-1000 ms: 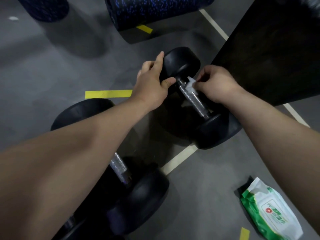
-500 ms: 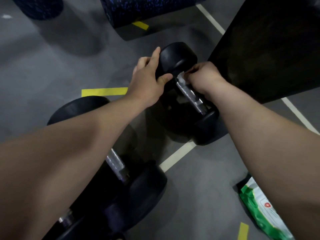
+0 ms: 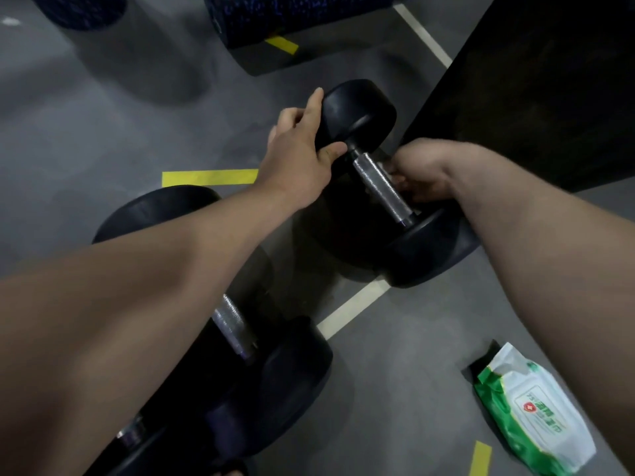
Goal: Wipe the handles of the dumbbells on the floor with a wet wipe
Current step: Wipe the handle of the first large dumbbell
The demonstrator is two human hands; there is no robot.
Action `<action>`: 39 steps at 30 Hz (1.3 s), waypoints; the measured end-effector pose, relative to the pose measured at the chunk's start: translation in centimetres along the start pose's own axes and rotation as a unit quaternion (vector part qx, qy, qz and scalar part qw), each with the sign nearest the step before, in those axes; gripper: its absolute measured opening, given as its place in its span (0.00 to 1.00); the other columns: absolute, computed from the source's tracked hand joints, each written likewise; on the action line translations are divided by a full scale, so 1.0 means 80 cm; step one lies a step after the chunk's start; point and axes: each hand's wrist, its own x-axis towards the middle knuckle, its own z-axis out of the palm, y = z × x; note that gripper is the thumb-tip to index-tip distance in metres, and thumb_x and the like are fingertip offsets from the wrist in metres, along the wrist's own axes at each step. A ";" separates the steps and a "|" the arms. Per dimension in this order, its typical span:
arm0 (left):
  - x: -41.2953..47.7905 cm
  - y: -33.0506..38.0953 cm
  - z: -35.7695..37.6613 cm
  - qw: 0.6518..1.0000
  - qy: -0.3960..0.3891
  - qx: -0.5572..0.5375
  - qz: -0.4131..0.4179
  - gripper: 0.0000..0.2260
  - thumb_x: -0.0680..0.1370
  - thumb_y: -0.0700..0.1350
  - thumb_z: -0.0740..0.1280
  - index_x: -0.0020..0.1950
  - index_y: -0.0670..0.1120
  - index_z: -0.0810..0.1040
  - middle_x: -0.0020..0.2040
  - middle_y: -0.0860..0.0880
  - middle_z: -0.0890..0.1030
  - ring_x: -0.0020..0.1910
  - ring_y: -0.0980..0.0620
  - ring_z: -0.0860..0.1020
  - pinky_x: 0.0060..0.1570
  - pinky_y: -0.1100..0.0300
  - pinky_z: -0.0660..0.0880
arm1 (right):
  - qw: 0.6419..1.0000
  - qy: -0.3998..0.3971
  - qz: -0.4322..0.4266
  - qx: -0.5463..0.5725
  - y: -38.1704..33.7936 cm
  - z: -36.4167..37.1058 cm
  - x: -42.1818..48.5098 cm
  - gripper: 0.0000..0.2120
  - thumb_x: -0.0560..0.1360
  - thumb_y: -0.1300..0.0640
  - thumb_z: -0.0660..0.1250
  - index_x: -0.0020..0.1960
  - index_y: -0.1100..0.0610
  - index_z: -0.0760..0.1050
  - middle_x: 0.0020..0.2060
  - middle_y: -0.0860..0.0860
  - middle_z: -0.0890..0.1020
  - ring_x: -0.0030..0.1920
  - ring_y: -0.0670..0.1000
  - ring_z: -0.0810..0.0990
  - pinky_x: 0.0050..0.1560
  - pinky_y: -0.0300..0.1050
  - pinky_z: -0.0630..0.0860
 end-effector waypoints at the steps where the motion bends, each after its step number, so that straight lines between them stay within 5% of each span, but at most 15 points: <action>1: 0.000 0.000 0.000 1.000 0.000 0.000 0.001 0.35 0.81 0.56 0.65 0.83 0.55 0.50 0.70 0.51 0.65 0.71 0.49 0.65 0.72 0.56 0.64 | 0.999 0.002 0.011 -0.043 0.002 -0.005 -0.004 0.17 0.80 0.64 0.54 0.35 0.55 0.71 0.22 0.50 0.73 0.27 0.49 0.69 0.35 0.43 0.67; 3: -0.001 0.000 0.000 1.000 0.001 0.001 0.003 0.35 0.81 0.56 0.65 0.83 0.55 0.50 0.70 0.50 0.65 0.71 0.49 0.65 0.72 0.55 0.64 | 0.996 0.006 0.005 -0.083 0.002 -0.006 -0.013 0.17 0.79 0.63 0.55 0.33 0.54 0.69 0.21 0.50 0.71 0.28 0.50 0.67 0.37 0.44 0.66; 8: 0.001 0.003 0.002 1.000 0.000 0.004 0.003 0.35 0.82 0.56 0.65 0.83 0.55 0.50 0.71 0.50 0.64 0.72 0.49 0.64 0.72 0.57 0.62 | 0.996 0.006 -0.035 0.086 -0.009 0.001 0.008 0.13 0.82 0.63 0.59 0.40 0.55 0.75 0.29 0.51 0.75 0.25 0.46 0.70 0.32 0.42 0.74; 12: 0.000 0.000 0.001 1.000 0.001 -0.002 0.008 0.35 0.82 0.56 0.65 0.83 0.55 0.50 0.70 0.50 0.65 0.71 0.49 0.64 0.71 0.58 0.62 | 0.999 -0.017 -0.031 0.026 -0.003 -0.016 0.000 0.07 0.80 0.65 0.65 0.46 0.56 0.76 0.37 0.52 0.78 0.36 0.48 0.76 0.51 0.46 0.80; 16: -0.002 -0.003 0.001 1.000 0.001 -0.009 0.009 0.35 0.81 0.56 0.66 0.83 0.55 0.51 0.69 0.50 0.65 0.71 0.49 0.65 0.73 0.54 0.64 | 0.990 0.098 -0.096 -0.021 -0.016 0.003 -0.005 0.06 0.78 0.62 0.69 0.54 0.60 0.78 0.44 0.56 0.80 0.42 0.54 0.79 0.43 0.45 0.82; 19: 0.001 -0.003 0.001 1.000 0.002 -0.013 0.009 0.35 0.81 0.57 0.66 0.83 0.55 0.52 0.68 0.51 0.66 0.70 0.49 0.67 0.73 0.54 0.65 | 0.962 0.187 -0.138 -0.143 -0.021 0.014 -0.009 0.15 0.74 0.51 0.75 0.56 0.58 0.80 0.48 0.55 0.84 0.49 0.55 0.83 0.55 0.51 0.82; 24: 0.001 -0.004 -0.001 1.000 -0.004 -0.022 0.006 0.35 0.81 0.56 0.66 0.83 0.56 0.52 0.67 0.53 0.65 0.70 0.51 0.66 0.73 0.56 0.65 | 0.943 0.136 -0.105 -0.286 -0.022 -0.002 -0.029 0.12 0.71 0.53 0.78 0.49 0.58 0.81 0.44 0.57 0.85 0.46 0.59 0.86 0.52 0.53 0.83; 30: 0.002 -0.002 0.001 1.000 -0.002 -0.020 0.004 0.35 0.81 0.56 0.66 0.83 0.55 0.52 0.69 0.51 0.66 0.70 0.49 0.66 0.72 0.55 0.65 | 0.896 0.293 -0.212 -0.258 -0.021 0.031 -0.027 0.12 0.76 0.49 0.68 0.50 0.58 0.80 0.47 0.57 0.83 0.51 0.59 0.81 0.46 0.41 0.72; 39: 0.005 -0.003 0.000 1.000 -0.001 -0.001 0.006 0.35 0.80 0.57 0.66 0.83 0.56 0.52 0.69 0.50 0.66 0.70 0.48 0.66 0.72 0.55 0.65 | 0.906 0.236 -0.271 -0.224 0.009 0.022 -0.035 0.04 0.75 0.56 0.68 0.49 0.49 0.77 0.45 0.50 0.82 0.48 0.53 0.80 0.47 0.44 0.75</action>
